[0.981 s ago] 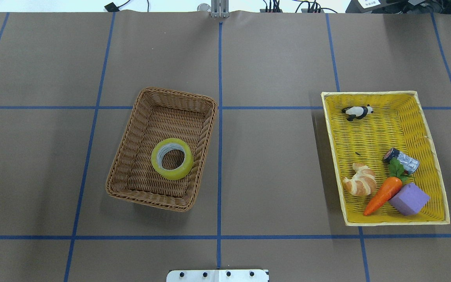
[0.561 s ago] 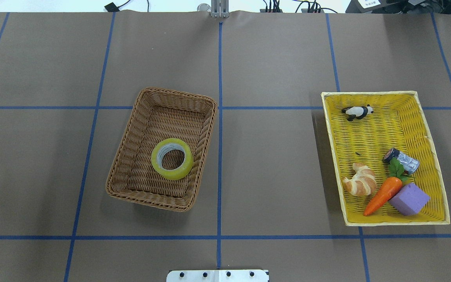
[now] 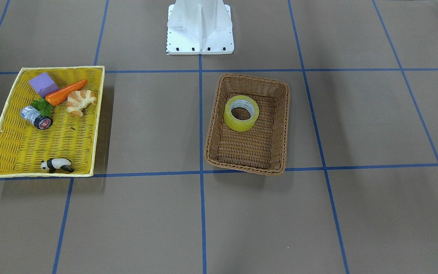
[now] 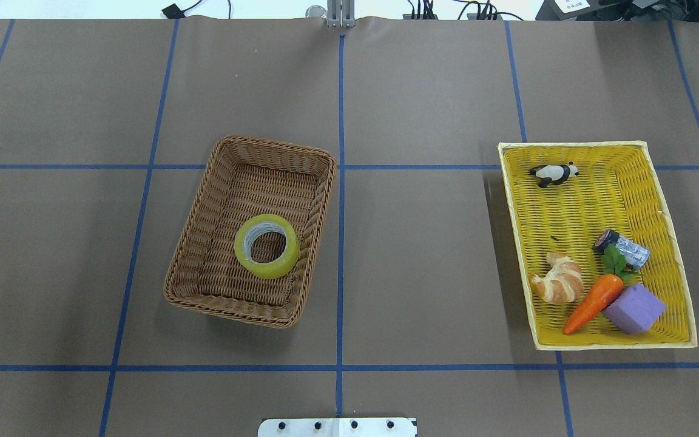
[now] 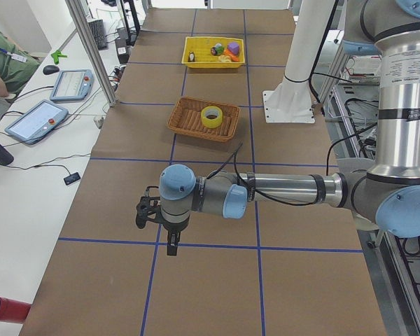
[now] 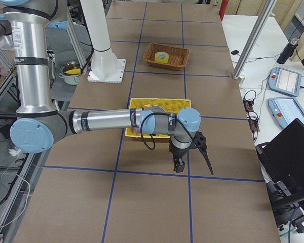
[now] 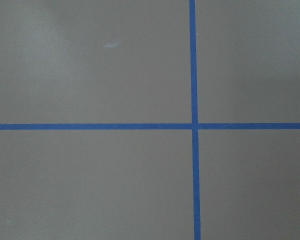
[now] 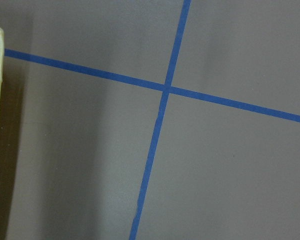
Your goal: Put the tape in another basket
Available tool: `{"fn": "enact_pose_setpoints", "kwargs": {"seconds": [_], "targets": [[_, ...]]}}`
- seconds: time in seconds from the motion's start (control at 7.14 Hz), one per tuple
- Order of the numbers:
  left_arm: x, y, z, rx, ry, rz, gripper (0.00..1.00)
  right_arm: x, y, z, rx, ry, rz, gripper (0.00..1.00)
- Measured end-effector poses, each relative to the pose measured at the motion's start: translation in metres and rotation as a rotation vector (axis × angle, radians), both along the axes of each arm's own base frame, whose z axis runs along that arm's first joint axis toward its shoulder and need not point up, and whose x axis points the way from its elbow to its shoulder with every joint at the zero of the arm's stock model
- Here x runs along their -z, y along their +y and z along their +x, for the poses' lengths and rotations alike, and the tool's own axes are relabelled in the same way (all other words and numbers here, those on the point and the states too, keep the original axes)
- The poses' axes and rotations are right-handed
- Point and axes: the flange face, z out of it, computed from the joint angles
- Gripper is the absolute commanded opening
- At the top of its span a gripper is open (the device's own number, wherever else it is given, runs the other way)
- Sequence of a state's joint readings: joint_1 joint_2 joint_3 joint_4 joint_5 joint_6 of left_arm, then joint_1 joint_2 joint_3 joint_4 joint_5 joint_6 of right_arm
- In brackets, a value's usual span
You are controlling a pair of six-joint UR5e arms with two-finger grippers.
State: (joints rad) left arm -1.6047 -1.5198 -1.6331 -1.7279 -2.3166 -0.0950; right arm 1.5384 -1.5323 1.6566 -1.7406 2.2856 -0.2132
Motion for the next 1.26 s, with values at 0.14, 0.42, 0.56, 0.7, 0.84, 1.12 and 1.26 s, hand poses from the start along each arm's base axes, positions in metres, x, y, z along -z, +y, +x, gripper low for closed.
{"fn": "enact_pose_setpoints", "kwargs": {"seconds": [0.14, 0.42, 0.56, 0.7, 0.84, 1.12, 1.26], "targets": [[0.0005, 0.0007, 0.0004, -0.001, 0.001, -0.009, 0.98, 0.0026, -0.001, -0.0003, -0.01, -0.004, -0.002, 1.0], [0.0023, 0.0016, 0.0013, -0.003, 0.002, -0.026, 0.98, 0.0073, -0.0014, -0.0033, -0.027, -0.044, -0.014, 1.0], [0.0025, 0.0019, 0.0015, -0.003, 0.002, -0.03, 0.98, 0.0083, -0.0014, -0.0044, -0.036, -0.058, -0.021, 1.0], [0.0022, 0.002, 0.0017, -0.003, 0.002, -0.031, 0.98, 0.0085, -0.0014, -0.0048, -0.04, -0.064, -0.023, 1.0], [0.002, 0.0022, 0.0017, -0.003, 0.003, -0.033, 0.98, 0.0085, -0.0014, -0.0049, -0.041, -0.066, -0.024, 1.0], [0.0019, 0.0022, 0.0024, -0.004, 0.005, -0.034, 0.98, 0.0087, -0.0015, -0.005, -0.041, -0.067, -0.022, 1.0], [0.0013, 0.0022, 0.0025, -0.004, 0.005, -0.035, 0.98, 0.009, -0.0016, -0.005, -0.041, -0.067, -0.021, 1.0]]}}
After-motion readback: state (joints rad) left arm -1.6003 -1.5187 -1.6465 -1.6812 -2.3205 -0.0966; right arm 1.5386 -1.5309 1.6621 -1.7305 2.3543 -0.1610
